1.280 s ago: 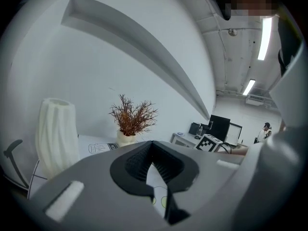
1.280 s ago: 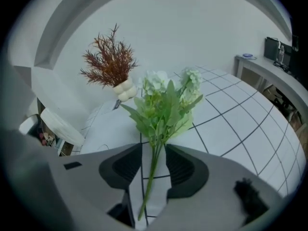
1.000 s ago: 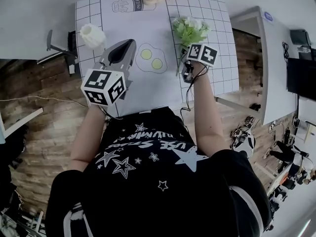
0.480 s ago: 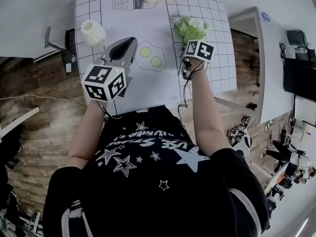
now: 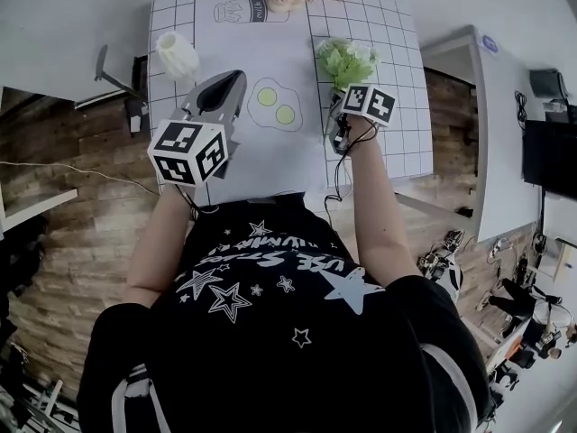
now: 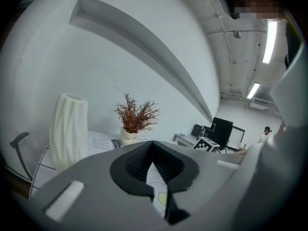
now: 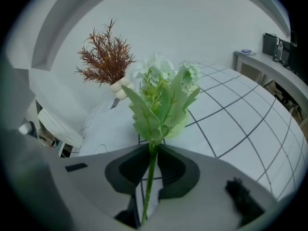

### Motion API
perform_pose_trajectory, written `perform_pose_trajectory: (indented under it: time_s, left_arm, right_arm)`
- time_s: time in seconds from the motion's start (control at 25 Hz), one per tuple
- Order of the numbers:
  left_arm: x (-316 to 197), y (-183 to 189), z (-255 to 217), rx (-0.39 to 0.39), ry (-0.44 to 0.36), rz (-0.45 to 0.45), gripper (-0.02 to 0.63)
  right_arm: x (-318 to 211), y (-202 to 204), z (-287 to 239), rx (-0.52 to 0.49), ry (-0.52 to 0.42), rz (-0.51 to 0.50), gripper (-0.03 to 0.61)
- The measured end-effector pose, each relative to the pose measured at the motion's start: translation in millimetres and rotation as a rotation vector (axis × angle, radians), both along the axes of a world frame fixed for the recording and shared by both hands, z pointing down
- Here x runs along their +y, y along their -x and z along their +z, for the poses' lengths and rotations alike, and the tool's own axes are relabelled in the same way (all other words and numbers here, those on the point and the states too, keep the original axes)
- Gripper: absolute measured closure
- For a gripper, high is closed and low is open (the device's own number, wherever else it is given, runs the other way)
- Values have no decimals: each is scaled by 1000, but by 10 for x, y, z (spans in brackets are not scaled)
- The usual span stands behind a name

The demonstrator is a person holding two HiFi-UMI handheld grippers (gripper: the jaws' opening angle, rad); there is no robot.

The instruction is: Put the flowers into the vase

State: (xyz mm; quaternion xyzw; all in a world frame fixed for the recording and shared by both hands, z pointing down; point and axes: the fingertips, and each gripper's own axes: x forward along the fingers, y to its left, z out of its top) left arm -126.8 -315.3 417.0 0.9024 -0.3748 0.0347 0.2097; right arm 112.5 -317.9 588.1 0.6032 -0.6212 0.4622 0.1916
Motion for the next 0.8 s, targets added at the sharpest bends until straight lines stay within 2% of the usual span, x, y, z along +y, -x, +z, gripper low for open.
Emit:
perform_pose_trajectory:
  time_s: [0.12,0.36,0.56,0.8]
  left_arm:
    - [51,65,-47,-16,-11,-45,604]
    - [162,132,-139,-52,-42,-118,604]
    - [245,163,-239,-63,-64,-166,604]
    - [241,249,-398,-64,-108,-229,604]
  right_arm:
    - [21,67,-75,-89,-38,-5,523]
    - [54,244,-274,-340,-126,36,523]
    - [98,254,-483,-349,-177,0,523]
    - [14,106,-1021,-337,-313,-26,523]
